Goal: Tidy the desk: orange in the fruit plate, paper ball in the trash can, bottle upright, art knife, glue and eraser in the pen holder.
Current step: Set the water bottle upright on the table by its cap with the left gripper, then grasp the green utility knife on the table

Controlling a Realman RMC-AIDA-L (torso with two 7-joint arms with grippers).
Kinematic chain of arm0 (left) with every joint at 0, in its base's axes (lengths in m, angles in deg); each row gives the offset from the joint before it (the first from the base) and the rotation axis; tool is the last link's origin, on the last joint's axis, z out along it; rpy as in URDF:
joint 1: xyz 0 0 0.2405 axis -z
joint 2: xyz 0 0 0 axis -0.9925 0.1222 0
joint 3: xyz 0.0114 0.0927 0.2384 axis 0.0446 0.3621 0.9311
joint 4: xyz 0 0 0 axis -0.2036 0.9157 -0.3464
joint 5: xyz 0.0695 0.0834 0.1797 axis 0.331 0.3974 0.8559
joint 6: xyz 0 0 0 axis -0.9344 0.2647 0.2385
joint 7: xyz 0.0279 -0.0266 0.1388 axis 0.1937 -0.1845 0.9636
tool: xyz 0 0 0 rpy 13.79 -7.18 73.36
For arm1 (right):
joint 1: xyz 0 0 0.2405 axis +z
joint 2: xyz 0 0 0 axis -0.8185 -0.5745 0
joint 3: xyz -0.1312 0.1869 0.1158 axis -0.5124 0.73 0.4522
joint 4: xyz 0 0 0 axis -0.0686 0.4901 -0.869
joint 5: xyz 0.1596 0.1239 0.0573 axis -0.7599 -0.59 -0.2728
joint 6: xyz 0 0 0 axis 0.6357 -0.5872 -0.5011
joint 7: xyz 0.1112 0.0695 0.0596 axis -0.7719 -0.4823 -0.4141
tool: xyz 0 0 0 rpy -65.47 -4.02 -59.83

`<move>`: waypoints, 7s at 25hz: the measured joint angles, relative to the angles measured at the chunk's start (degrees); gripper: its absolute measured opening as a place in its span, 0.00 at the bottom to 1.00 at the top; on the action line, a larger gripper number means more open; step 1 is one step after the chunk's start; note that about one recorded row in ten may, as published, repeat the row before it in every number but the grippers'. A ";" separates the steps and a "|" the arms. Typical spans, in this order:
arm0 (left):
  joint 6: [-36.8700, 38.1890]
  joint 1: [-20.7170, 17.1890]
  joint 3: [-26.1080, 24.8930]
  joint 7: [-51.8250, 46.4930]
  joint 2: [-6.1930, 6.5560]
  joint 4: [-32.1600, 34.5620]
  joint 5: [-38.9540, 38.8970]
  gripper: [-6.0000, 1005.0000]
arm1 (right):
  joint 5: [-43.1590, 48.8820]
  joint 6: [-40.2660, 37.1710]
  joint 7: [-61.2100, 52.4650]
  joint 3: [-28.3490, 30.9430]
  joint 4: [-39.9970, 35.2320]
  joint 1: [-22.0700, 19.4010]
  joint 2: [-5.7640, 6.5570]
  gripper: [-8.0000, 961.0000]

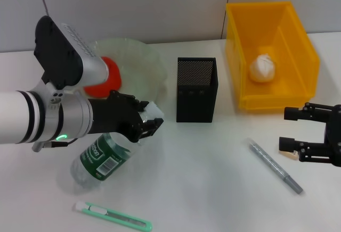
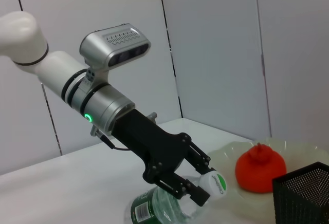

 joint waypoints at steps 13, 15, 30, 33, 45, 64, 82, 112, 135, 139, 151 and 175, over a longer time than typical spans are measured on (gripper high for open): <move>-1.21 -2.87 -0.27 0.16 0.07 5.67 -1.69 0.45 | 0.00 0.63 -0.32 0.46 0.08 0.11 0.09 0.78; -1.59 -3.01 -0.31 0.36 0.09 5.74 -2.65 0.45 | 0.00 0.65 -0.33 0.47 0.09 0.11 0.08 0.78; -2.94 -5.87 -0.94 5.21 0.10 5.79 -9.03 0.45 | 0.03 0.60 -0.41 0.44 0.09 0.11 -0.09 0.78; -3.61 -6.62 -0.96 5.23 0.07 5.97 -9.13 0.45 | 0.03 0.61 -0.42 0.27 0.09 0.12 -0.10 0.78; -4.75 -9.37 -2.62 9.58 0.27 6.27 -16.18 0.45 | 0.11 0.67 -0.44 0.10 0.09 0.28 -0.18 0.78; -4.22 -11.30 -4.02 9.74 0.36 6.59 -16.38 0.45 | 0.01 0.93 -0.43 0.52 0.09 0.37 -0.24 0.78; -1.33 -15.41 -7.35 9.76 0.43 10.16 -16.22 0.45 | 0.06 1.90 -0.50 0.55 -0.25 1.14 -0.26 0.78; 1.23 -17.68 -11.20 9.70 0.36 10.82 -16.06 0.46 | 0.26 2.08 -0.52 0.54 -0.27 1.64 -0.31 0.78; 1.33 -17.51 -13.27 9.93 0.30 9.54 -16.38 0.47 | 0.53 2.07 -0.52 0.02 -0.27 1.95 -0.53 0.78; 1.49 -17.51 -13.32 9.92 0.32 9.51 -16.42 0.47 | 0.54 2.06 -0.52 0.02 -0.26 1.98 -0.53 0.78; 3.03 -17.02 -13.92 9.80 0.33 9.55 -16.40 0.69 | 0.54 2.36 -0.52 0.02 -0.30 2.35 -0.53 0.78; 13.29 -10.70 -22.15 9.85 0.36 9.50 -22.82 0.82 | 2.90 3.95 -2.30 -0.12 0.06 3.35 -0.52 0.78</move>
